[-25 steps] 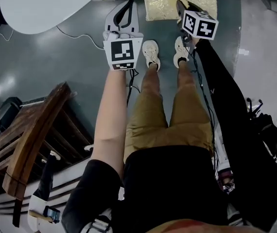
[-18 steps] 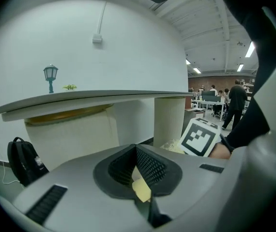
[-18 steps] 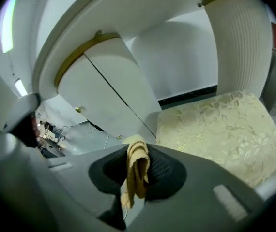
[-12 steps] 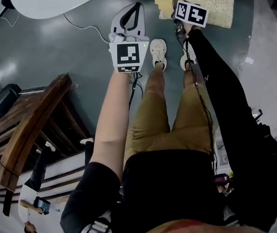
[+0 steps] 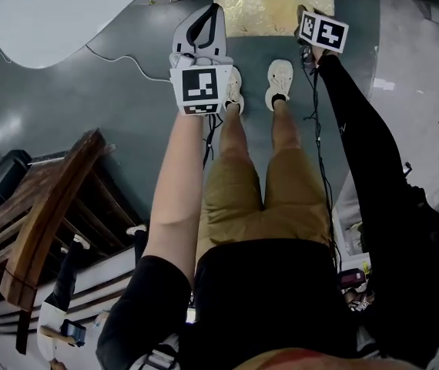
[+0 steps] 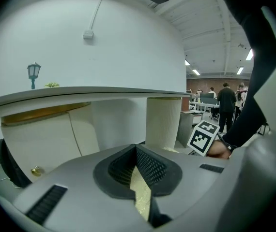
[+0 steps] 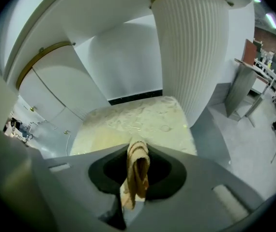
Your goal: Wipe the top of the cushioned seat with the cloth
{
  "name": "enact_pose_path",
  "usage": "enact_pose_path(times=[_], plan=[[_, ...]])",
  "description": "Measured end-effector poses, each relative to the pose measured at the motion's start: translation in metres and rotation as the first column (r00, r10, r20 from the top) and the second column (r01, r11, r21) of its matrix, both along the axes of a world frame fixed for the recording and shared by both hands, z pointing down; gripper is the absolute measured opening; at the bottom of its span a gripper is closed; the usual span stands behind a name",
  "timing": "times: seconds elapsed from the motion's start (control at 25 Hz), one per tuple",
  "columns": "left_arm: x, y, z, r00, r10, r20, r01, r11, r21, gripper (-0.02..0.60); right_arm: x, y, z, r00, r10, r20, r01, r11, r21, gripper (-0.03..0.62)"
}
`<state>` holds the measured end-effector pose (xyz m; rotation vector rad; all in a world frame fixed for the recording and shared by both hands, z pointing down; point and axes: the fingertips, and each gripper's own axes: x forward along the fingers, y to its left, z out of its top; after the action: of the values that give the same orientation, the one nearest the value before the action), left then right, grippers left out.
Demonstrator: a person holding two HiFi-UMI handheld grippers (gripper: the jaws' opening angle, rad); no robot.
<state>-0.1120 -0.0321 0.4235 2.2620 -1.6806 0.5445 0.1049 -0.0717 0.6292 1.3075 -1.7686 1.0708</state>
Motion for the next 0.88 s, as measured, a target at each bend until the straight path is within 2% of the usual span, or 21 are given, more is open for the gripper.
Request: enact_pose_path(times=[0.16, 0.32, 0.52, 0.64, 0.76, 0.88], plan=[[0.027, -0.017, -0.001, 1.0, -0.005, -0.022, 0.005, 1.0, 0.005, 0.006, 0.074, -0.014, 0.005, 0.997, 0.044, -0.068, -0.044, 0.999, 0.003, 0.057], [0.048, -0.031, -0.007, 1.0, -0.004, -0.024, 0.005, 1.0, 0.017, 0.006, 0.131, -0.025, 0.006, 0.988, 0.074, -0.133, -0.074, 0.997, 0.006, 0.057], [0.068, -0.039, -0.01, 1.0, -0.004, -0.008, 0.004, 0.999, 0.032, 0.006, 0.189, -0.033, 0.008, 0.955, 0.12, -0.272, -0.12, 0.993, 0.019, 0.057], [0.074, -0.04, -0.01, 1.0, -0.019, -0.005, 0.019, 0.999, 0.032, 0.006, 0.208, -0.032, 0.005, 0.935, 0.103, -0.338, -0.094, 0.995, 0.044, 0.057], [0.078, -0.039, -0.011, 1.0, -0.023, -0.005, 0.024, 0.999, 0.033, 0.006, 0.21, -0.029, 0.002, 0.938, 0.07, -0.34, -0.051, 0.997, 0.064, 0.057], [0.077, -0.036, -0.007, 1.0, -0.028, -0.006, 0.028, 0.999, 0.031, 0.006, 0.209, -0.028, -0.005, 0.945, 0.077, -0.318, -0.049, 0.994, 0.094, 0.057]])
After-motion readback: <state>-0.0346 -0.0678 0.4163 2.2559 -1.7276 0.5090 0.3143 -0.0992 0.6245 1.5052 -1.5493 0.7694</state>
